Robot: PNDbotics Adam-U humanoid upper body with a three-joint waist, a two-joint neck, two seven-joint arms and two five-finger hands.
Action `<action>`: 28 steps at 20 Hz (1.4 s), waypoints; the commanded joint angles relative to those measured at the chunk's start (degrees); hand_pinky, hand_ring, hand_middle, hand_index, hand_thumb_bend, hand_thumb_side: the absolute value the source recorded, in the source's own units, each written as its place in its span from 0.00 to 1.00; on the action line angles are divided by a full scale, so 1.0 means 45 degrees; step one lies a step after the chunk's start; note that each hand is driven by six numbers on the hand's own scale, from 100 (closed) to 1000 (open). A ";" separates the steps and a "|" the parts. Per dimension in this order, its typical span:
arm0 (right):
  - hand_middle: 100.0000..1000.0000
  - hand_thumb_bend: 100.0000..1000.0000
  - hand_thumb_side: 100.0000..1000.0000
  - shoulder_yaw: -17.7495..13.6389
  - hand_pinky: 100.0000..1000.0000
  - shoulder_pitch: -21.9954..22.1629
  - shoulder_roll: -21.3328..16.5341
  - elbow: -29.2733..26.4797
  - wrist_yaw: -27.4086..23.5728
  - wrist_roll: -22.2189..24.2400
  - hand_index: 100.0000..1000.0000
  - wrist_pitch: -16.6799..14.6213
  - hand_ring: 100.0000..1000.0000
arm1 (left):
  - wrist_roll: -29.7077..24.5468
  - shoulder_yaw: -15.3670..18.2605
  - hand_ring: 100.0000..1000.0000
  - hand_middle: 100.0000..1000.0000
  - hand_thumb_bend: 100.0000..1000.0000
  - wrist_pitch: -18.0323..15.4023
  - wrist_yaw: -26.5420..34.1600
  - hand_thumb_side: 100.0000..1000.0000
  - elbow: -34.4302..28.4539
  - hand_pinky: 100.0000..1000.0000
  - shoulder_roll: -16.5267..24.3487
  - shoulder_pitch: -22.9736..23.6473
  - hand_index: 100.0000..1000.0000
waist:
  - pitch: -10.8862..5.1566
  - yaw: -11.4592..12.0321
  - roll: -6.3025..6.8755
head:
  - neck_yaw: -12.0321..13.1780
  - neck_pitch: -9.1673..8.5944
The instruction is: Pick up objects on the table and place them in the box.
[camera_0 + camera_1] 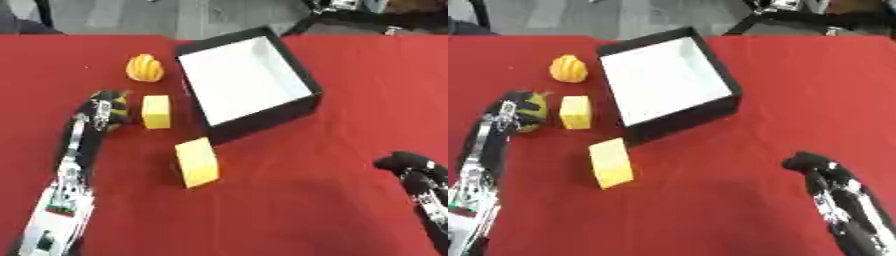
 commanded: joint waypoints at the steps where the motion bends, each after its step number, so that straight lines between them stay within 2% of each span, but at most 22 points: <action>1: 0.68 0.00 0.46 -0.0002 1.00 -0.0051 -0.0210 -0.0192 0.0010 -0.0048 0.79 0.0002 0.78 | -0.0043 -0.0030 0.52 0.56 0.00 -0.0023 -0.0019 0.89 -0.0167 0.73 0.0193 -0.0079 0.76 | -0.0282 0.0001 -0.0041 | -0.0041 -0.0023; 8: 0.68 0.00 0.46 0.0013 1.00 -0.0043 -0.0244 -0.0167 0.0012 -0.0039 0.79 0.0004 0.78 | 0.0006 0.0060 0.52 0.56 0.00 -0.0062 -0.0075 0.86 -0.0289 0.73 0.0434 -0.0152 0.77 | -0.0319 -0.0012 -0.0034 | -0.0021 -0.0023; 10: 0.68 0.00 0.46 0.0015 1.00 -0.0046 -0.0267 -0.0142 0.0015 -0.0038 0.79 0.0008 0.78 | -0.0012 0.0231 0.52 0.57 0.00 -0.0117 -0.0268 0.83 -0.0551 0.74 0.1130 -0.0273 0.78 | -0.0341 -0.0036 -0.0012 | -0.0016 -0.0023; 13: 0.68 0.00 0.47 0.0005 1.00 -0.0055 -0.0299 -0.0086 0.0026 -0.0056 0.79 0.0022 0.78 | -0.0543 0.0624 0.56 0.61 0.00 -0.0145 -0.1139 0.75 -0.1157 0.75 0.3125 -0.0590 0.84 | -0.0381 -0.0095 0.0029 | -0.0036 -0.0023; 17: 0.68 0.00 0.48 0.0022 1.00 -0.0033 -0.0347 0.0001 0.0055 -0.0050 0.79 0.0031 0.78 | -0.2740 0.0816 0.64 0.70 0.00 -0.0319 -0.3219 0.64 -0.1277 0.78 0.6146 -0.1208 0.91 | -0.0432 -0.0184 0.0084 | -0.0110 -0.0023; 20: 0.68 0.00 0.48 0.0053 1.00 -0.0012 -0.0379 0.0054 0.0072 -0.0020 0.79 0.0016 0.78 | -0.4747 0.0649 0.67 0.73 0.00 -0.0645 -0.5067 0.55 -0.0601 0.78 0.7712 -0.1815 0.94 | -0.0466 -0.0264 0.0100 | -0.0112 -0.0023; 21: 0.68 0.00 0.48 0.0064 1.00 -0.0008 -0.0390 0.0069 0.0073 -0.0010 0.79 0.0011 0.78 | -0.5330 0.0523 0.68 0.74 0.00 -0.0801 -0.5611 0.52 -0.0323 0.78 0.8078 -0.2022 0.94 | -0.0478 -0.0296 0.0104 | -0.0107 -0.0023; 24: 0.68 0.00 0.48 0.0101 1.00 0.0001 -0.0427 0.0107 0.0059 0.0016 0.79 0.0002 0.78 | -0.7060 -0.0165 0.69 0.75 0.13 -0.1524 -0.7139 0.48 0.0597 0.77 0.8962 -0.2732 0.95 | -0.0516 -0.0406 0.0123 | -0.0051 -0.0023; 25: 0.68 0.00 0.48 0.0113 1.00 0.0005 -0.0437 0.0118 0.0054 0.0024 0.79 0.0003 0.78 | -0.7511 -0.0407 0.70 0.75 0.19 -0.1786 -0.7570 0.47 0.0909 0.77 0.9134 -0.2984 0.96 | -0.0527 -0.0430 0.0129 | -0.0031 -0.0023; 28: 0.68 0.00 0.48 0.0157 1.00 0.0014 -0.0467 0.0142 0.0033 0.0065 0.79 0.0006 0.78 | -0.8508 -0.1132 0.70 0.74 0.24 -0.2499 -0.8674 0.45 0.2014 0.77 0.9302 -0.3769 0.95 | -0.0567 -0.0500 0.0149 | 0.0031 -0.0023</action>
